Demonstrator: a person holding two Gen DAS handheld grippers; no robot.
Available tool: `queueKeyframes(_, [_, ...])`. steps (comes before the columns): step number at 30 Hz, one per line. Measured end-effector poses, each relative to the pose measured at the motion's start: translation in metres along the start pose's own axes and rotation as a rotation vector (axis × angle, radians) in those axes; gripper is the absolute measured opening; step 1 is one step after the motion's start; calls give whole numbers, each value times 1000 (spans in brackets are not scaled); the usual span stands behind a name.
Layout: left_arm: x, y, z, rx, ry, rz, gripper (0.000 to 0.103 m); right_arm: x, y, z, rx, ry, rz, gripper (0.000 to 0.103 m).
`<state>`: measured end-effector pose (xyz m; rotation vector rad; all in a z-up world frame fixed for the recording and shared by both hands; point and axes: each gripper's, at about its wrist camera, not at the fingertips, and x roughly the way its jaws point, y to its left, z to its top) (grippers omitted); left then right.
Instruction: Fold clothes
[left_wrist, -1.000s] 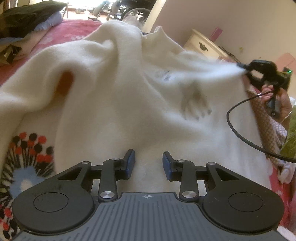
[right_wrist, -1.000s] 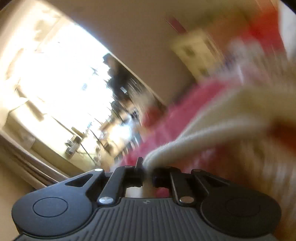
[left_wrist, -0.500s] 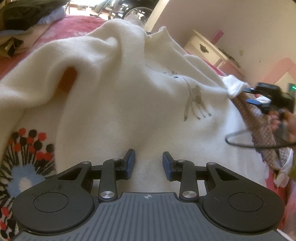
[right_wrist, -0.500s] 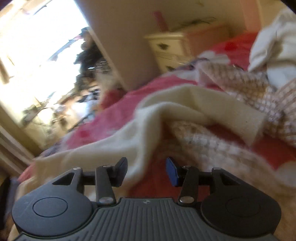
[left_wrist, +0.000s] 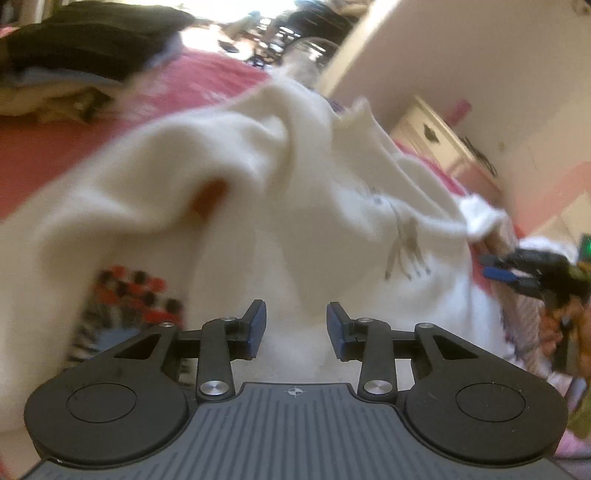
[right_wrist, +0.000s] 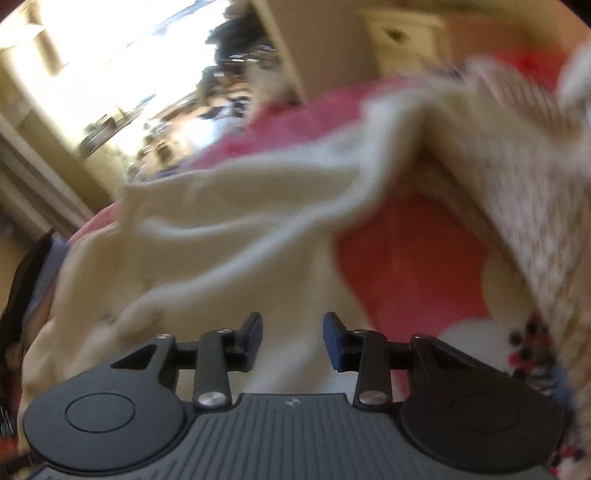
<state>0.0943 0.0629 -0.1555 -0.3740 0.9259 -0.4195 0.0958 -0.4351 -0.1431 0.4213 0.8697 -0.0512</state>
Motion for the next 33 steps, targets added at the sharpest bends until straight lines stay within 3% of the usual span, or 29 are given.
queueKeyframes(2, [-18,6,2,-11,13,4,45,-8,24,7,-26,-18,58,45])
queueKeyframes(5, [-45,16,0,-46,54,10,47,-17,86,-3,-161,-20,164,47])
queueKeyframes(7, [-63,25,-3,-90,81,22,48,-13,135,-16,-266,22,247,48])
queueKeyframes(9, [-86,41,-3,-168,83,43,49,-2,178,-28,-288,85,353,48])
queueKeyframes(11, [-107,59,-2,-234,80,100,49,8,218,-51,-299,151,454,48])
queueKeyframes(13, [-124,79,-1,-290,100,208,50,18,258,-75,-360,200,518,49])
queueKeyframes(16, [-146,111,-1,-358,115,323,51,48,295,-112,-274,390,621,54])
queueKeyframes(18, [-160,131,-5,-390,119,364,52,64,312,-135,-227,487,632,54])
queueKeyframes(21, [-175,160,-17,-435,145,393,59,55,338,-160,-340,456,641,54])
queueKeyframes(25, [-170,197,-40,-585,179,325,60,64,338,-174,-209,543,633,58])
queueKeyframes(28, [-159,214,-55,-712,161,231,60,58,337,-178,-210,528,610,58])
queueKeyframes(30, [-153,217,-58,-742,122,219,60,52,336,-180,-220,511,594,58])
queueKeyframes(33, [-147,214,-56,-703,64,239,56,44,336,-183,-236,486,569,58])
